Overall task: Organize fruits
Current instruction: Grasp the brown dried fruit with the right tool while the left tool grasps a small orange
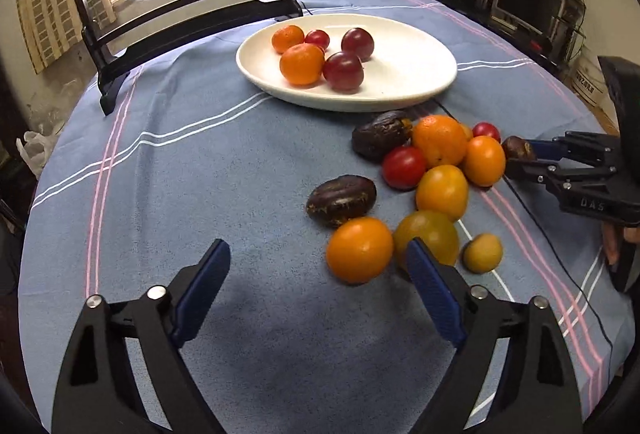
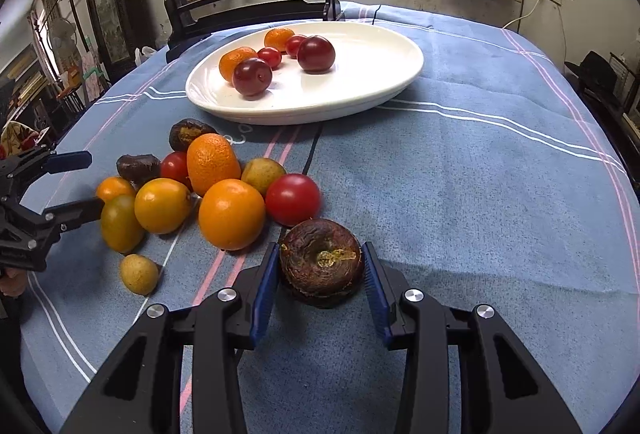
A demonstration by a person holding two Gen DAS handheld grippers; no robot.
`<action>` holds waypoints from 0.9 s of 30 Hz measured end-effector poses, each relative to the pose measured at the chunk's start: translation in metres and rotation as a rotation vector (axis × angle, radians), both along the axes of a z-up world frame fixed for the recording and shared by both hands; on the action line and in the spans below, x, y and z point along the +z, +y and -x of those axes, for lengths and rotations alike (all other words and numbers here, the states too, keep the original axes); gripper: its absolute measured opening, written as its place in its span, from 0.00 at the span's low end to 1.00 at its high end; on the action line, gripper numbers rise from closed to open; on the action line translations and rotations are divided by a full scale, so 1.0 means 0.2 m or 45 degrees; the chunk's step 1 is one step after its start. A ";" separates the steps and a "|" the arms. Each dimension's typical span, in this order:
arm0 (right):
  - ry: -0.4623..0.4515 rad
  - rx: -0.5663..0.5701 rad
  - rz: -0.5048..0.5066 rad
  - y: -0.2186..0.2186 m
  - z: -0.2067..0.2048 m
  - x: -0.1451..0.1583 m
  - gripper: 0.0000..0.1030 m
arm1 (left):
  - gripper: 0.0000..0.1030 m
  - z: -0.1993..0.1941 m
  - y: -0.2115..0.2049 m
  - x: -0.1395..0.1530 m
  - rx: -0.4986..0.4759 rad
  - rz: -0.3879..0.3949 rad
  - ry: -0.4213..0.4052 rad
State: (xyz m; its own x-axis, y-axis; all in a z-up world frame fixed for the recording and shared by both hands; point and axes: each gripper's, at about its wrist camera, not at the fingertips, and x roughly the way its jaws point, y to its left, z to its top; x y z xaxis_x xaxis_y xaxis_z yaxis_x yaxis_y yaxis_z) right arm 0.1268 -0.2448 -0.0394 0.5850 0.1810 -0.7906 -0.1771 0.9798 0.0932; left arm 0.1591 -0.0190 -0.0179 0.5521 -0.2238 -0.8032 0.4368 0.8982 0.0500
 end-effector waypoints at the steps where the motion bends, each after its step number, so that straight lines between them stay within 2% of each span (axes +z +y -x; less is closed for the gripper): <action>1: -0.004 -0.003 0.004 0.00 0.00 0.00 0.40 | 0.82 -0.01 0.01 0.00 0.004 0.015 0.008; 3: -0.012 -0.002 0.004 0.00 0.01 0.01 0.40 | 0.72 -0.03 0.01 -0.02 0.018 0.045 0.035; 7: -0.028 -0.004 0.003 0.00 0.02 0.02 0.40 | 0.67 -0.04 -0.01 -0.05 -0.005 0.092 0.066; 8: -0.027 -0.005 0.004 0.00 0.02 0.02 0.40 | 0.60 -0.05 -0.02 -0.07 -0.016 0.108 0.103; 9: -0.026 -0.007 0.006 0.00 0.02 0.02 0.40 | 0.59 -0.06 -0.03 -0.10 -0.032 0.130 0.147; 10: -0.025 -0.010 0.008 0.00 0.02 0.01 0.40 | 0.57 -0.05 -0.04 -0.10 -0.024 0.122 0.125; 12: -0.030 -0.013 0.001 -0.01 0.02 0.02 0.40 | 0.39 -0.04 -0.07 -0.10 -0.048 0.127 0.107; 13: -0.037 -0.013 -0.007 -0.01 0.02 0.02 0.40 | 0.34 -0.04 -0.09 -0.09 -0.049 0.118 0.107; 17: -0.078 -0.030 -0.059 -0.04 0.04 0.06 0.40 | 0.34 0.01 -0.14 -0.05 -0.049 0.087 0.097; 22: -0.137 -0.073 -0.093 -0.05 0.07 0.17 0.40 | 0.34 0.09 -0.15 0.15 -0.090 0.134 -0.031; 24: -0.148 -0.055 -0.125 -0.06 0.07 0.23 0.40 | 0.34 0.10 -0.16 0.24 -0.092 0.131 -0.098; 27: -0.187 -0.034 -0.107 -0.06 0.05 0.33 0.40 | 0.34 0.06 -0.18 0.39 -0.083 0.179 -0.204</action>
State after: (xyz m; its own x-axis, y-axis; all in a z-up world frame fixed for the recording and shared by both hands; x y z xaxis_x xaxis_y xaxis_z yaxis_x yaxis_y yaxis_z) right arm 0.1167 -0.2562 0.0266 0.6986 0.2255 -0.6791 -0.1689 0.9742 0.1497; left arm 0.1477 -0.0549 0.0595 0.6507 -0.3664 -0.6650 0.4905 0.8715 -0.0003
